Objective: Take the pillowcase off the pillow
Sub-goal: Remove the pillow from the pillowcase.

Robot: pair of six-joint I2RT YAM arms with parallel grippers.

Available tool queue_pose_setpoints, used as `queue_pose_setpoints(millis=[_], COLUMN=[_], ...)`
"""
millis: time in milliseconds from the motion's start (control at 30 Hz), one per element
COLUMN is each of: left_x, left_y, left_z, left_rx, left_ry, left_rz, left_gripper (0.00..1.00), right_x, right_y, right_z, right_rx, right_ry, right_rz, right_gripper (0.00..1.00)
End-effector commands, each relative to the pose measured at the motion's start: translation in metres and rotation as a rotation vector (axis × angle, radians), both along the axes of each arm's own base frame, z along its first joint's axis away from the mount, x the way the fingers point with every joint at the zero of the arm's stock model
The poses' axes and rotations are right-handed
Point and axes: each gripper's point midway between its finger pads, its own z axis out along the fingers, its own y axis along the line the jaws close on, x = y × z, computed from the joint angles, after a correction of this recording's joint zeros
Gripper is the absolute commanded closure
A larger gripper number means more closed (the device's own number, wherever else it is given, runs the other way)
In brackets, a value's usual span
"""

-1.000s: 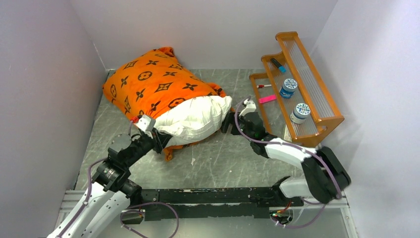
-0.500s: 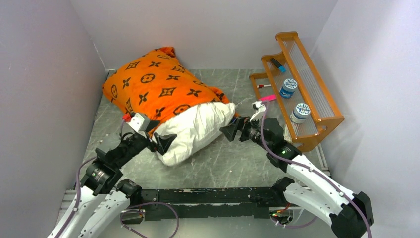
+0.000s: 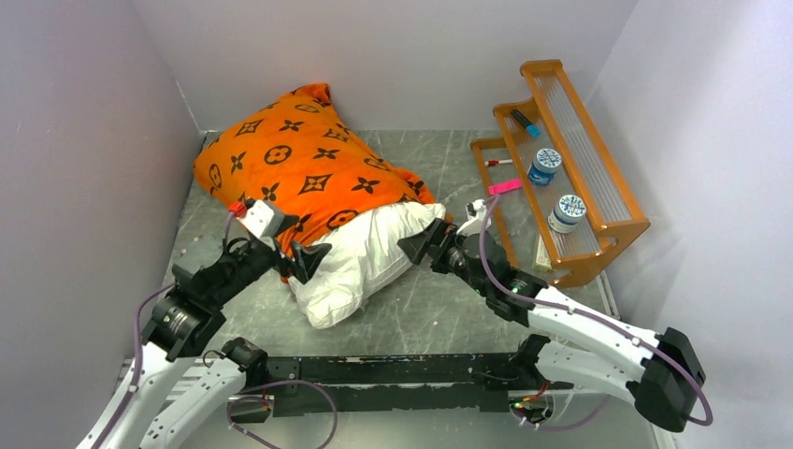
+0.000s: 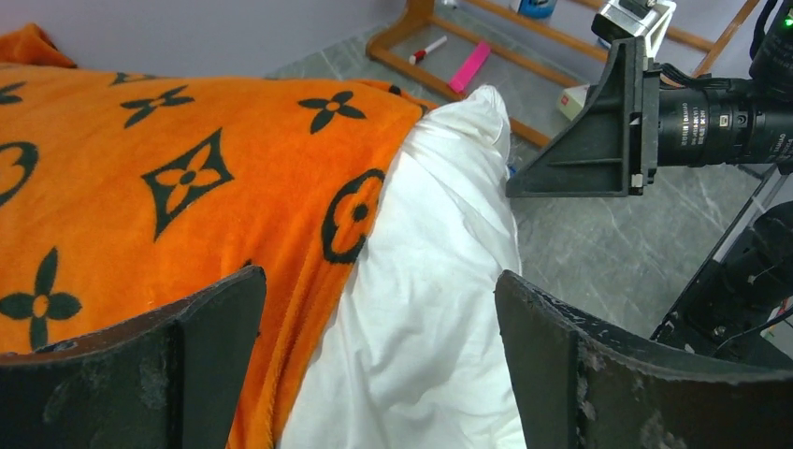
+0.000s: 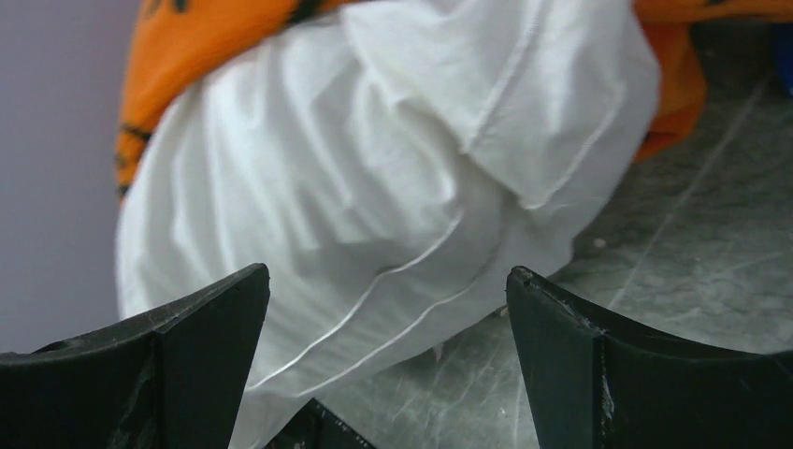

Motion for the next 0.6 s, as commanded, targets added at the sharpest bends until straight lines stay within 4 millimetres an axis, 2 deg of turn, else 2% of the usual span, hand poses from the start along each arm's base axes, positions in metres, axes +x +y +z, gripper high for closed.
queue_pose_setpoints(millis=[0, 167, 267, 400, 567], left_x=[0.013, 0.039, 0.051, 0.072, 0.092], left_y=[-0.01, -0.029, -0.051, -0.067, -0.073], left_z=[0.009, 0.012, 0.004, -0.004, -0.007], left_rx=[0.027, 0.06, 0.094, 0.147, 0.216], left_ry=[-0.009, 0.023, 0.093, 0.131, 0.158], left_rz=[-0.027, -0.058, -0.142, -0.185, -0.188], left_gripper=[0.04, 0.04, 0.04, 0.04, 0.04], right_x=[0.02, 0.022, 0.021, 0.018, 0.013], right_y=[-0.007, 0.01, 0.026, 0.042, 0.05], right_z=[-0.005, -0.01, -0.013, -0.017, -0.021], right_rx=[0.022, 0.068, 0.097, 0.118, 0.104], right_ry=[0.03, 0.047, 0.043, 0.035, 0.012], right_rz=[-0.137, -0.086, -0.019, 0.052, 0.122], right_gripper=[0.0, 0.0, 0.0, 0.01, 0.12])
